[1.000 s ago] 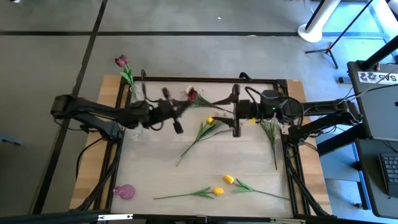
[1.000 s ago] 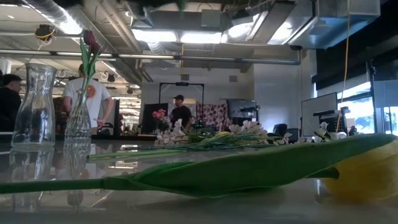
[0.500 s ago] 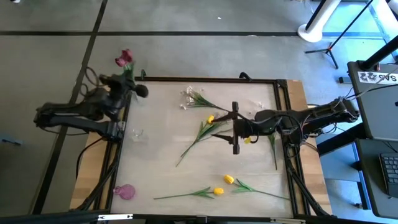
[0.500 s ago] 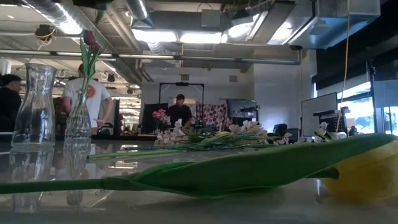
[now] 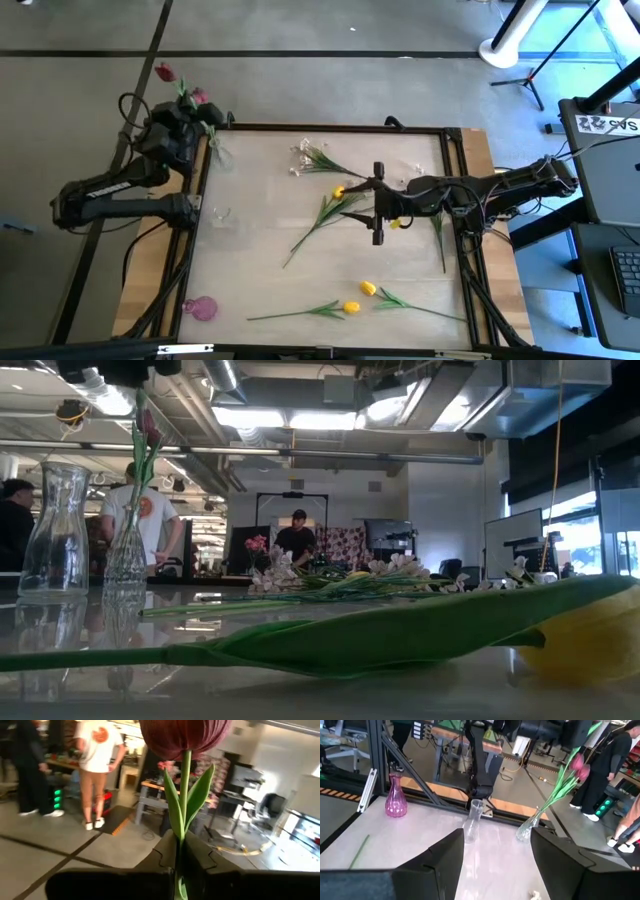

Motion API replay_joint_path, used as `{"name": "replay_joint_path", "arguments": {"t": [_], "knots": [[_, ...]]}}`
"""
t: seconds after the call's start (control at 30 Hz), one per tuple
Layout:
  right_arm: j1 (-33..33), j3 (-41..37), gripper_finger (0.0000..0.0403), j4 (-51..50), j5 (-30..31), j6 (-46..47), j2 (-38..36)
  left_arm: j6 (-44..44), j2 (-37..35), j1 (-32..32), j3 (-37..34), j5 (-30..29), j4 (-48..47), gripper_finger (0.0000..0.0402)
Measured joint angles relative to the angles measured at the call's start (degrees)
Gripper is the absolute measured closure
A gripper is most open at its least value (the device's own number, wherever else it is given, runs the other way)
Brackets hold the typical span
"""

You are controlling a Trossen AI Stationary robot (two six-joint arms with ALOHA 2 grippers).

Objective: Sort flowers into vase by color
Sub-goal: Put the red flower into the top transparent vase

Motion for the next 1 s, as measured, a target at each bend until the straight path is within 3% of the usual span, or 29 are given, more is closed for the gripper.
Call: {"name": "replay_joint_path", "arguments": {"t": [0.53,0.77,1.0], "knots": [[0.0,0.0,0.0175,-0.5,0.8,1.4,0.0,-9.2,0.0,1.4,0.0,-5.2,-1.8,0.0394],[0.0,0.0,0.0175,-0.5,0.9,1.5,0.0,-2.8,0.0,-2.1,1.7,-12.2,-1.0,0.0395],[0.0,0.0,0.0175,-0.5,0.9,1.8,0.0,-3.2,-0.4,-7.3,2.3,-12.8,-0.6,0.0395]]}}
